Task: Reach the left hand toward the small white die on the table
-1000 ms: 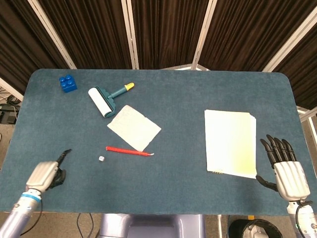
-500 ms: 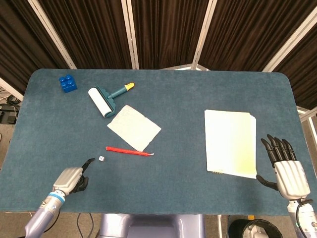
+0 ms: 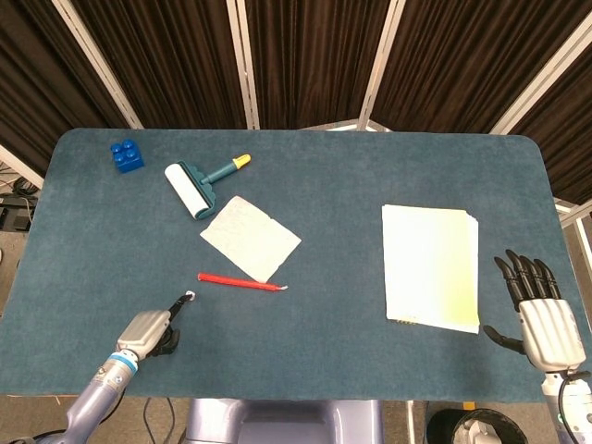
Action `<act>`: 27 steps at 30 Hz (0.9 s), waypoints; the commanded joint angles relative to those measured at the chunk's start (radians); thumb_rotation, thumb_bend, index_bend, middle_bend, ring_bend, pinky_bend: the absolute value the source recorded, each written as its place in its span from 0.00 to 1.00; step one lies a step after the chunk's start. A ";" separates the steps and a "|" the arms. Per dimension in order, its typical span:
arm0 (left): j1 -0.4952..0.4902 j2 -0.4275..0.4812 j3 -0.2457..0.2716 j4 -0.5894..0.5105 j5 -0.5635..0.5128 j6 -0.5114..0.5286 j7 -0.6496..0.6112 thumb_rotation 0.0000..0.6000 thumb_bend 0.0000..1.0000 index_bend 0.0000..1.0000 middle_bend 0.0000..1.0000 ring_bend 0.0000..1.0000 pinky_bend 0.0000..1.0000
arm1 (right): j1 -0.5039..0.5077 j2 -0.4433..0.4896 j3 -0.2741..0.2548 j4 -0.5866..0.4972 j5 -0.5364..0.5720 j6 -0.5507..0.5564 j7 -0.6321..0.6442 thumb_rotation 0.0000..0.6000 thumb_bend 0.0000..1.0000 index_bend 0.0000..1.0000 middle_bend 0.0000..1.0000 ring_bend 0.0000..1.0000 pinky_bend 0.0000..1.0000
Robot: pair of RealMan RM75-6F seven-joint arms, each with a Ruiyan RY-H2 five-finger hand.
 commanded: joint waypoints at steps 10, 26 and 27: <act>0.024 0.028 0.046 -0.022 0.030 0.016 -0.058 1.00 0.73 0.00 0.96 0.87 1.00 | 0.001 0.001 -0.001 -0.001 -0.002 0.000 0.002 1.00 0.00 0.00 0.00 0.00 0.00; 0.151 0.139 0.066 -0.068 0.350 0.331 -0.285 1.00 0.73 0.00 0.95 0.85 1.00 | 0.003 -0.001 -0.005 -0.010 -0.015 0.001 -0.011 1.00 0.00 0.00 0.00 0.00 0.00; 0.160 0.154 0.059 -0.079 0.370 0.366 -0.287 1.00 0.73 0.00 0.94 0.84 1.00 | 0.003 0.000 -0.006 -0.011 -0.017 0.003 -0.011 1.00 0.00 0.00 0.00 0.00 0.00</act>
